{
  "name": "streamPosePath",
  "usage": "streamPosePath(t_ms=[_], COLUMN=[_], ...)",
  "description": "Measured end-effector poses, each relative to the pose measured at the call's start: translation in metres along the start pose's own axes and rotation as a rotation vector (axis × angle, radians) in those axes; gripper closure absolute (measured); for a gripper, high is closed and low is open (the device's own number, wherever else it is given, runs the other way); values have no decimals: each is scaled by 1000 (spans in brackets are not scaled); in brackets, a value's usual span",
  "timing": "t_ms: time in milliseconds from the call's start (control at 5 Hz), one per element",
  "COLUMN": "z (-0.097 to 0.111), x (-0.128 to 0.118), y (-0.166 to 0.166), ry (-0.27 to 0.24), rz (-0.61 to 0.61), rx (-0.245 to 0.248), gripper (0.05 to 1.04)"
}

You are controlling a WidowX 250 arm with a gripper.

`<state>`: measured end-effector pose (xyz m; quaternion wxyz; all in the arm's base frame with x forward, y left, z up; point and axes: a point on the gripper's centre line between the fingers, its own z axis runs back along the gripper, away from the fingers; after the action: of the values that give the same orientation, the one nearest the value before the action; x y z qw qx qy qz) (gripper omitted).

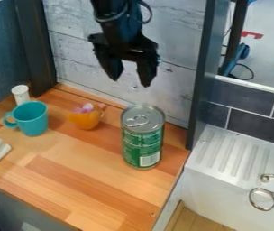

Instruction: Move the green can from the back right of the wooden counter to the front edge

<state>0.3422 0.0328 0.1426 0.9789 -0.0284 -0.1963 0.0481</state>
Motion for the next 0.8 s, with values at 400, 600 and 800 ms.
streamPosePath(t_ms=[400, 600, 800], z=[-26, -45, -67], x=[22, 26, 21], y=[2, 7, 12], ry=[-43, -8, 39], rz=[65, 65, 66], rx=[16, 39, 60], gripper=[83, 83, 83])
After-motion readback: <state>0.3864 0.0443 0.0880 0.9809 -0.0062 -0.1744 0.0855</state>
